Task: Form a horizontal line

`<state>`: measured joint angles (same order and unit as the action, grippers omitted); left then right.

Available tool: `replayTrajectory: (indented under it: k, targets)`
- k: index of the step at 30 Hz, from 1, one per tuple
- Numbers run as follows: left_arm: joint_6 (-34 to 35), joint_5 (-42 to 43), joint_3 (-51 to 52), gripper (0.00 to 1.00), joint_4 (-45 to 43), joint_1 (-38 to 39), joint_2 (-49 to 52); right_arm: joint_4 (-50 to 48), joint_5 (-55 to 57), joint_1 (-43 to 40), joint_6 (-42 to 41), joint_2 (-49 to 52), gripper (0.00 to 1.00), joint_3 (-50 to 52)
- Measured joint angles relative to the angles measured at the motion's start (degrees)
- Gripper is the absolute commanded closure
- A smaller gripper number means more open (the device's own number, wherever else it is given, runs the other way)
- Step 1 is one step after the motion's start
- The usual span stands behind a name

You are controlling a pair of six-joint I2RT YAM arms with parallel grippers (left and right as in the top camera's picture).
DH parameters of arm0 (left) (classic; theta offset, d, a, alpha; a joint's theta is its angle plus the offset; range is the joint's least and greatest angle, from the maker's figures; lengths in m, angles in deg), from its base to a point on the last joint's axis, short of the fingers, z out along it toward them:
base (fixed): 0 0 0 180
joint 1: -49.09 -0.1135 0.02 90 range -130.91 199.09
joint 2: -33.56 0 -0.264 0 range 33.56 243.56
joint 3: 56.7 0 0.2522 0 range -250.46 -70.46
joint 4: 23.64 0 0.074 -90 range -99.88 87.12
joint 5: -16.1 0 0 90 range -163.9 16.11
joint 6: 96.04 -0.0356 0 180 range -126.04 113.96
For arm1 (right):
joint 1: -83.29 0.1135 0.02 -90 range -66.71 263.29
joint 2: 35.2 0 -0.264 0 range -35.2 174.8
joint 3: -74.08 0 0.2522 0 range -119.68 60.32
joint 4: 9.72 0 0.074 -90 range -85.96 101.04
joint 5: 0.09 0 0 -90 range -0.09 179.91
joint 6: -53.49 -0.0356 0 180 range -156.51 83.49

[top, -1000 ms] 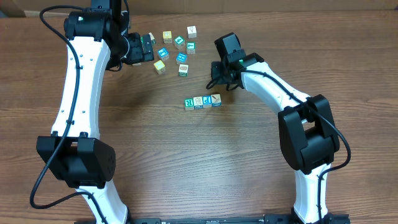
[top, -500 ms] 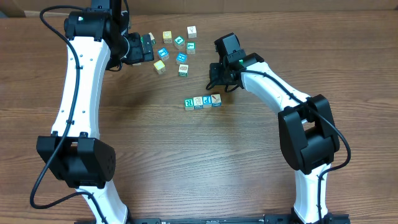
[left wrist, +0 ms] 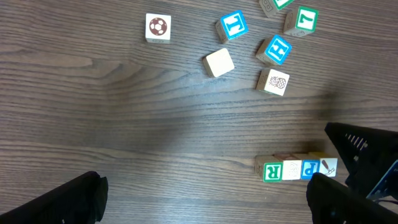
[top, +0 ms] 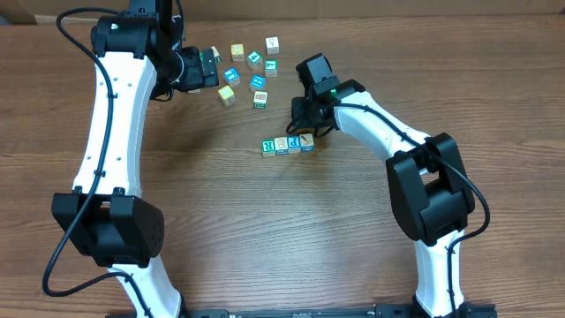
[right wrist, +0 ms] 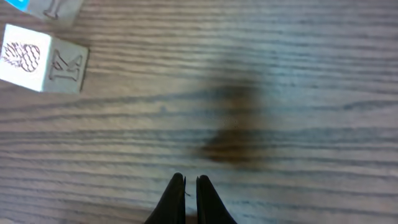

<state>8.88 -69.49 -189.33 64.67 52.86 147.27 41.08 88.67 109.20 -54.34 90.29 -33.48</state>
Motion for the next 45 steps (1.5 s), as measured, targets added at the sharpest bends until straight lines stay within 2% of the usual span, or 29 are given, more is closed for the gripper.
replayTrajectory:
  k: [45]
  targets:
    - [0.0,0.0,0.0,0.0,0.0,0.0,0.0,5.51,-1.33,0.0,0.02,0.0,0.96,0.0]
